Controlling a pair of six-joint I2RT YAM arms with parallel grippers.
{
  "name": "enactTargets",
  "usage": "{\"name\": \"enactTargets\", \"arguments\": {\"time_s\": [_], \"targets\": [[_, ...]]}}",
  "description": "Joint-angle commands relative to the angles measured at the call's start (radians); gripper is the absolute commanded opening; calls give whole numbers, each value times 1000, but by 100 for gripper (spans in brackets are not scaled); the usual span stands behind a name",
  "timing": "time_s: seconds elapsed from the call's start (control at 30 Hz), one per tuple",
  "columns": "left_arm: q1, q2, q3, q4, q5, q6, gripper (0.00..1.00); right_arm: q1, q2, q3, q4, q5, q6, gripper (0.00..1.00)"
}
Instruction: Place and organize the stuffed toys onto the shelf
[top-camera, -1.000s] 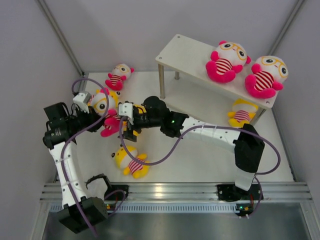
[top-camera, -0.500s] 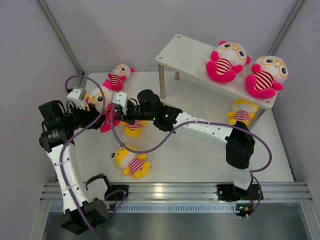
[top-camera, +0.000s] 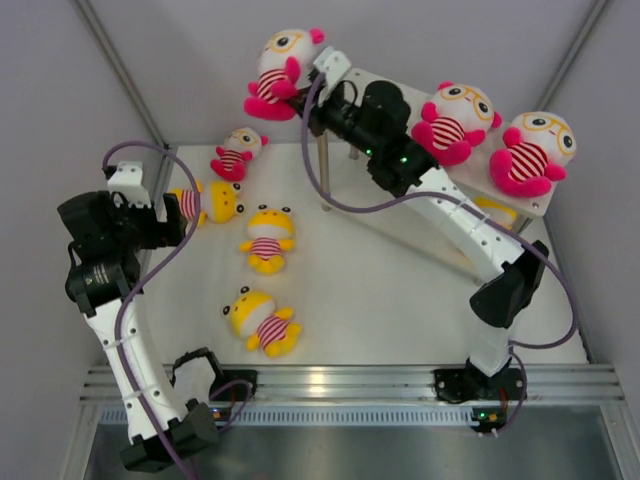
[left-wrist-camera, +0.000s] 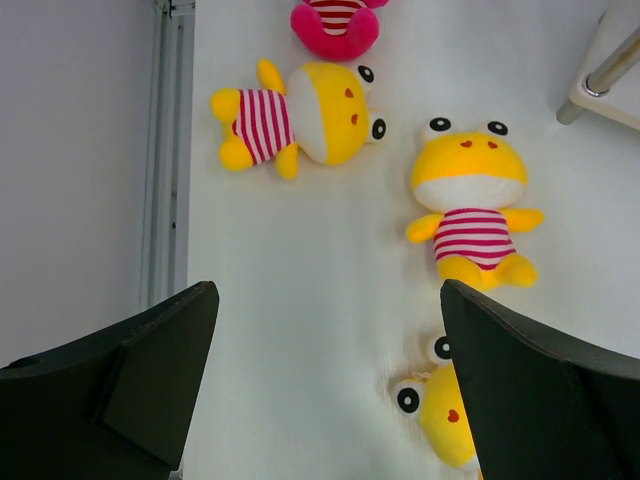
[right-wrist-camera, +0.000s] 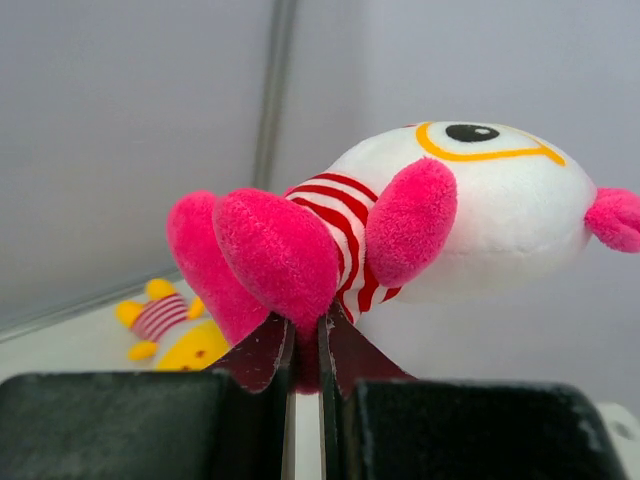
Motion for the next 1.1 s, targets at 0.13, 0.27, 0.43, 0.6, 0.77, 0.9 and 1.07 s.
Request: {"name": "enactTargets", "arguments": {"time_s": [0.13,0.27,0.43,0.6,0.77,0.9,1.07], "targets": [[-4,13,-11,-9,-17,34,99,-195,-109,84,-66,-4,32,0],[-4,20,-20,-9,-2,40,99,-286,-160,35,-166,5,45,0],[-4,24,-22,-9,18,37,99,-341,-188,-5,-254,1,85,0],[-4,20,-31,-11,17,34,99,-346,-280,-112,-214,56,77,0],[-4,9,-35,-11,15,35,99,-363,-319,-152,-264,93,92,0],[-6,7,-38,-9,17,35,99,-383,-370,-224,-263,125,106,0],[-9,7,-37,-11,21,40,99,-417,-402,-246,-289,64,114,36]]}}
